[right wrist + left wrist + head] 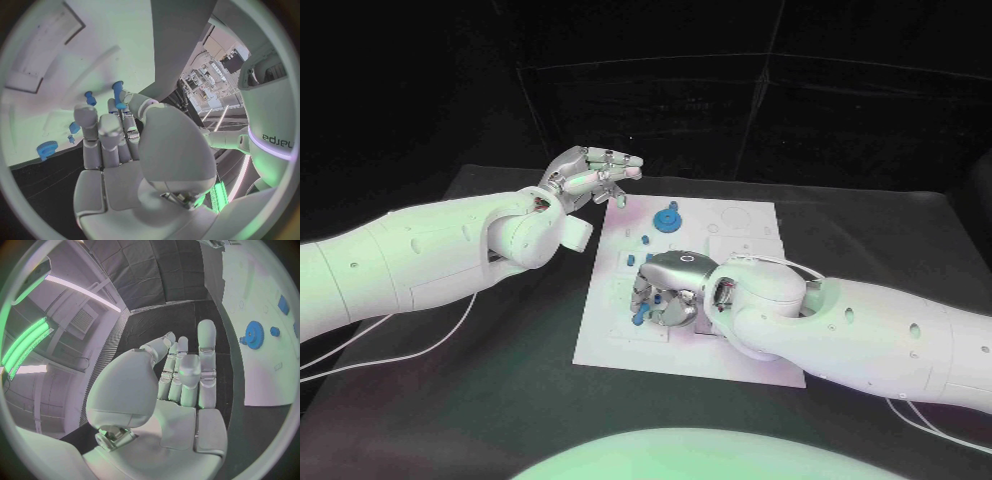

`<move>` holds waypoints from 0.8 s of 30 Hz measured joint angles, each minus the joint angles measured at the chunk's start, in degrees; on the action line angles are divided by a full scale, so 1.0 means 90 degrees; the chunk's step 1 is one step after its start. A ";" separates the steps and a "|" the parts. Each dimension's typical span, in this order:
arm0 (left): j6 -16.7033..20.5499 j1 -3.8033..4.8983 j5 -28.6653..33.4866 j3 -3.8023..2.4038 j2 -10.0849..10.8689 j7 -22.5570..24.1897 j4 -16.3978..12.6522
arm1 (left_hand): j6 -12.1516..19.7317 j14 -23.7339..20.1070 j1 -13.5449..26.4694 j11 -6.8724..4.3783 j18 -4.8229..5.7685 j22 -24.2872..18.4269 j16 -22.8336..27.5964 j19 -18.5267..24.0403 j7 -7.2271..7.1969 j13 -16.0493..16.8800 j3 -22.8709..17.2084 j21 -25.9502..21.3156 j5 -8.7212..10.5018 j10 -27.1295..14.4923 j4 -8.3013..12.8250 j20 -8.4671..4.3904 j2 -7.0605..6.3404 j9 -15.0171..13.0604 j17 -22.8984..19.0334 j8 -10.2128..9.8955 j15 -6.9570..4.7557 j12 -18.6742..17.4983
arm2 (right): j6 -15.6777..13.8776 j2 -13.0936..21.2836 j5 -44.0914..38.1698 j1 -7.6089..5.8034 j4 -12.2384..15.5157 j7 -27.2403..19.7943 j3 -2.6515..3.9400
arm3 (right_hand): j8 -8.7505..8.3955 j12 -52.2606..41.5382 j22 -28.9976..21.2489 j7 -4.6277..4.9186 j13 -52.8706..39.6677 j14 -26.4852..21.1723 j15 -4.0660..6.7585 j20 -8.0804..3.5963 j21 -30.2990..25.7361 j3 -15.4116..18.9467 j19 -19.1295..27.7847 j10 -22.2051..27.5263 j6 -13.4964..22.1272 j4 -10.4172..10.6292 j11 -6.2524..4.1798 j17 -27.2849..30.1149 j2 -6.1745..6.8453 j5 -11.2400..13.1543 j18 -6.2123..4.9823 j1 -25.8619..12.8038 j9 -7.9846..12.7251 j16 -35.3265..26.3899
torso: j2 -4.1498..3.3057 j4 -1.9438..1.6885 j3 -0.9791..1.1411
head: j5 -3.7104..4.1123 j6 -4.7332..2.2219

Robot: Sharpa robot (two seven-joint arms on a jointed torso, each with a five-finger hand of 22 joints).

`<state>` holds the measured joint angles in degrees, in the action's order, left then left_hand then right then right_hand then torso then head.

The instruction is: Assemble the parts on the task board

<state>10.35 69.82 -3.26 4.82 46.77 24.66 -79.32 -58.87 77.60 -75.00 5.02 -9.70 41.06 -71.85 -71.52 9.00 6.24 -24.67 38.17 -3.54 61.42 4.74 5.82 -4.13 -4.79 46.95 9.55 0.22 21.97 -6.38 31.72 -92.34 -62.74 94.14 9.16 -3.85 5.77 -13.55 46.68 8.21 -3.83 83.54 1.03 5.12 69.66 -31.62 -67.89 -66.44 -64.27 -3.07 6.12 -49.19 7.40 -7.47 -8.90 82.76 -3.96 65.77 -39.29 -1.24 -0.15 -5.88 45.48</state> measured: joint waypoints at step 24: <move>-0.0012 0.0000 0.0000 0.0000 -0.0009 -0.0005 0.0006 | 0.0000 0.0000 0.0000 0.0000 0.0000 0.0001 0.0000 0.0000 0.0000 -0.0001 0.0000 0.0000 0.0000 0.0000 0.0000 0.0000 0.0000 0.0000 0.0000 0.0000 0.0000 0.0000 | -0.0221 -0.0062 -0.0288 0.0024 0.0071 0.0099 -0.0277 | -0.0239 0.0387 -0.0310 0.0119 0.0019 -0.0020 -0.0134 0.0135 -0.0113 0.0282 0.0232 0.0521 0.0661 0.0000 -0.0056 0.0116 0.0257 -0.0266 0.0001 -0.0528 0.0030 0.0000 | 0.0002 0.0000 -0.0002 | 0.0015 -0.0007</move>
<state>10.24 69.82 -3.26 4.82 46.70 24.62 -79.26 -58.87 77.60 -75.00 5.02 -9.70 41.07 -71.85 -71.51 9.00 6.23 -24.67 38.17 -3.54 61.42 4.74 5.82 -4.13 -4.79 46.95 9.55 0.22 21.97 -8.36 31.16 -94.93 -62.52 94.78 10.05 -6.34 3.61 -10.07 43.89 9.28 -3.66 83.36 -0.18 6.34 68.64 -29.08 -65.80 -61.75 -58.33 -3.07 5.62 -48.14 9.71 -9.86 -8.89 78.02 -3.69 65.77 -39.27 -1.24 -0.17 -5.75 45.42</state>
